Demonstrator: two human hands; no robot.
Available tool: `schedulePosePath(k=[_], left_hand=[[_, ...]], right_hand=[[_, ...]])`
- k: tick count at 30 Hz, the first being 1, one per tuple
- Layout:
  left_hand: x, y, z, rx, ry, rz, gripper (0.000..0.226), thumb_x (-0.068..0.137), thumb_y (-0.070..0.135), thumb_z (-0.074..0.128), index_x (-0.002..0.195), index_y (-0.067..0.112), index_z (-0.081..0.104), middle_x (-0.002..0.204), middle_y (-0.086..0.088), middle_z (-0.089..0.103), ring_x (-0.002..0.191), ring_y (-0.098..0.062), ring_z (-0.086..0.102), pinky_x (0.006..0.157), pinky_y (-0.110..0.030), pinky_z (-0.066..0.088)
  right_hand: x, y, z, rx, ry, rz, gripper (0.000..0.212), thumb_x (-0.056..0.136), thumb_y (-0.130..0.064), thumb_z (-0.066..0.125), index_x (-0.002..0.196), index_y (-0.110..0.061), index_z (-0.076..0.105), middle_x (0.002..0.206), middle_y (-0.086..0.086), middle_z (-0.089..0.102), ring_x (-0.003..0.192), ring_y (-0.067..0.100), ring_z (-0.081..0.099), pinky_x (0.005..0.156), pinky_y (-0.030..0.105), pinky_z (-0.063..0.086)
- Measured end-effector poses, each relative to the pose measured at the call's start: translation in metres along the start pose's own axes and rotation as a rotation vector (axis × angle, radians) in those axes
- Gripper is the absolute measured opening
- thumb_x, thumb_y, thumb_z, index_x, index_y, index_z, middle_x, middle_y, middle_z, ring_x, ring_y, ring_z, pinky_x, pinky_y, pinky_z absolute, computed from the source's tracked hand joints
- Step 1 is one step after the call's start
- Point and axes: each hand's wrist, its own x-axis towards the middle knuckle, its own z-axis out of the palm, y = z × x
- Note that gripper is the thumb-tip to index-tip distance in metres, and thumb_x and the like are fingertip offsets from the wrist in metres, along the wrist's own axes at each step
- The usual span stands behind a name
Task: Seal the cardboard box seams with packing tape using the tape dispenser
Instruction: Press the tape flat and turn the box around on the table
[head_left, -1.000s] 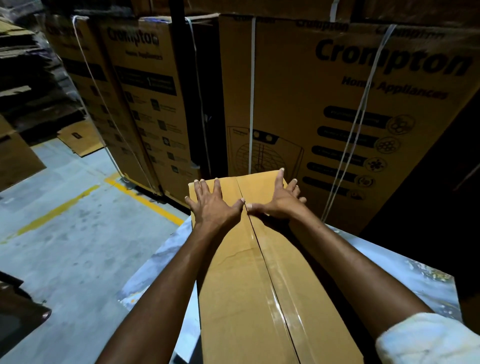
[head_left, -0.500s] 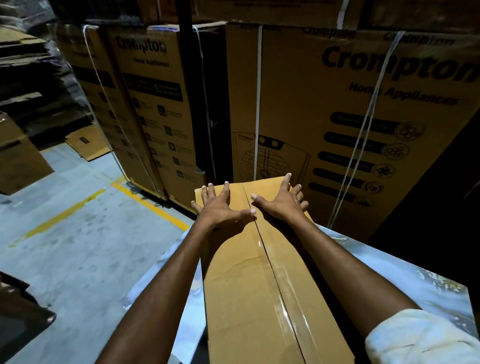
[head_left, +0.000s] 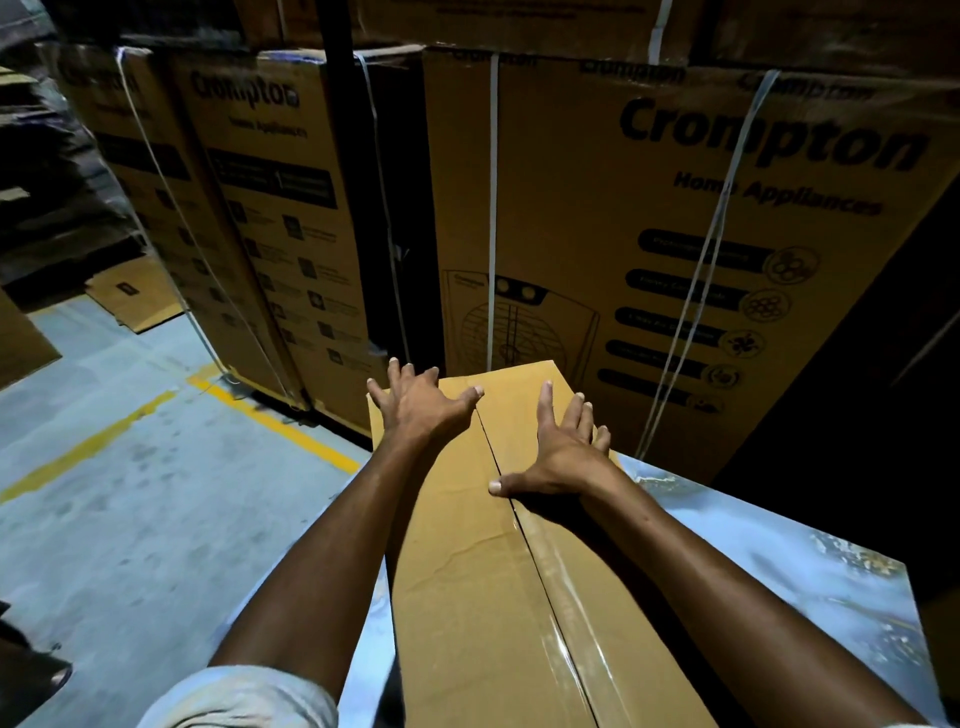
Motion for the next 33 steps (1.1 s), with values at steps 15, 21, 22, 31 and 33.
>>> schedulePosePath(k=[15, 21, 22, 31, 33], left_hand=[[0.001, -0.016, -0.012, 0.000, -0.037, 0.023, 0.107, 0.071, 0.100, 0.029, 0.134, 0.020, 0.064, 0.127, -0.009, 0.068, 0.129, -0.033, 0.053, 0.115, -0.063, 0.018], [-0.011, -0.024, -0.027, 0.005, -0.028, 0.010, 0.101, 0.076, 0.096, 0.034, 0.130, 0.017, 0.067, 0.124, -0.014, 0.069, 0.127, -0.035, 0.054, 0.114, -0.058, 0.022], [-0.012, -0.031, -0.028, 0.016, -0.024, -0.011, 0.101, 0.075, 0.097, 0.033, 0.128, 0.017, 0.068, 0.123, -0.014, 0.069, 0.126, -0.035, 0.055, 0.114, -0.058, 0.022], [-0.034, -0.142, -0.066, 0.032, 0.035, -0.399, 0.112, 0.065, 0.100, 0.038, 0.117, 0.006, 0.071, 0.126, -0.024, 0.066, 0.126, -0.040, 0.054, 0.116, -0.059, 0.022], [-0.048, -0.163, -0.075, 0.037, 0.060, -0.452, 0.109, 0.071, 0.096, 0.038, 0.118, 0.004, 0.070, 0.125, -0.025, 0.065, 0.125, -0.040, 0.054, 0.114, -0.055, 0.025]], right_hand=[[-0.199, 0.040, 0.043, -0.013, 0.110, 0.149, 0.133, 0.057, -0.091, 0.061, 0.156, -0.043, -0.015, 0.163, 0.009, -0.029, 0.151, 0.024, -0.026, 0.123, 0.047, -0.007], [-0.245, -0.002, 0.090, -0.109, 0.211, -0.026, 0.082, 0.067, -0.070, 0.037, 0.137, -0.033, 0.059, 0.150, 0.019, 0.048, 0.135, 0.032, 0.053, 0.107, 0.041, 0.018], [-0.246, -0.011, 0.100, -0.140, 0.232, -0.043, 0.072, 0.070, -0.067, 0.039, 0.121, -0.029, 0.072, 0.131, 0.019, 0.066, 0.115, 0.032, 0.068, 0.100, 0.042, 0.025], [-0.240, -0.068, 0.114, -0.227, -0.035, -0.155, 0.098, 0.089, -0.071, 0.045, 0.161, -0.025, -0.004, 0.162, 0.026, -0.020, 0.149, 0.044, -0.023, 0.120, 0.058, -0.011], [-0.236, -0.069, 0.103, -0.255, -0.072, -0.208, 0.098, 0.091, -0.067, 0.051, 0.160, -0.026, -0.005, 0.163, 0.021, -0.022, 0.149, 0.040, -0.024, 0.122, 0.056, -0.009]])
